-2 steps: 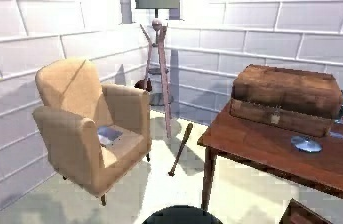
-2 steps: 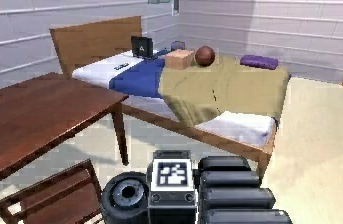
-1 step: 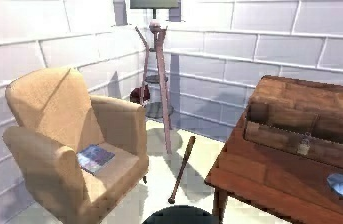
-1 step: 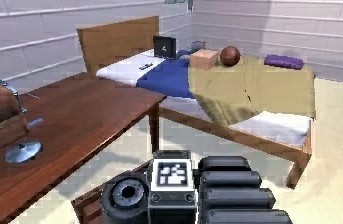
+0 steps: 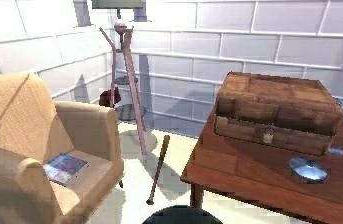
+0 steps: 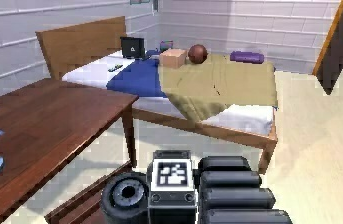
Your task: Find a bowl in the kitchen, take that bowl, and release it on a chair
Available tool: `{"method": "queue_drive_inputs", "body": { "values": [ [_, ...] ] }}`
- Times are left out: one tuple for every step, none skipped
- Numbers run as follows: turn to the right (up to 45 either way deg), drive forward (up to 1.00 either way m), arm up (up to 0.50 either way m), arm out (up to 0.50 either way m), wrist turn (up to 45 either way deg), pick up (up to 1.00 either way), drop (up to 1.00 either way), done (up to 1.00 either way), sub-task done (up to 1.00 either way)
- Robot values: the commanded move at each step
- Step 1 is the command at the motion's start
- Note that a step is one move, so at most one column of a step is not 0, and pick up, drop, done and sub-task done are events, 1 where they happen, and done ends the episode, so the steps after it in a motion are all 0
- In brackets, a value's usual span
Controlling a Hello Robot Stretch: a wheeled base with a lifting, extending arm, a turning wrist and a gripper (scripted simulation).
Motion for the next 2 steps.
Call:
{"method": "queue_drive_inputs", "body": {
  "values": [
    [0.0,0.00,0.00,0.48,0.0,0.00,0.00,0.00,0.00],
    [0.0,0.00,0.00,0.00,39.0,0.00,0.00,0.00,0.00]
  ]
}}
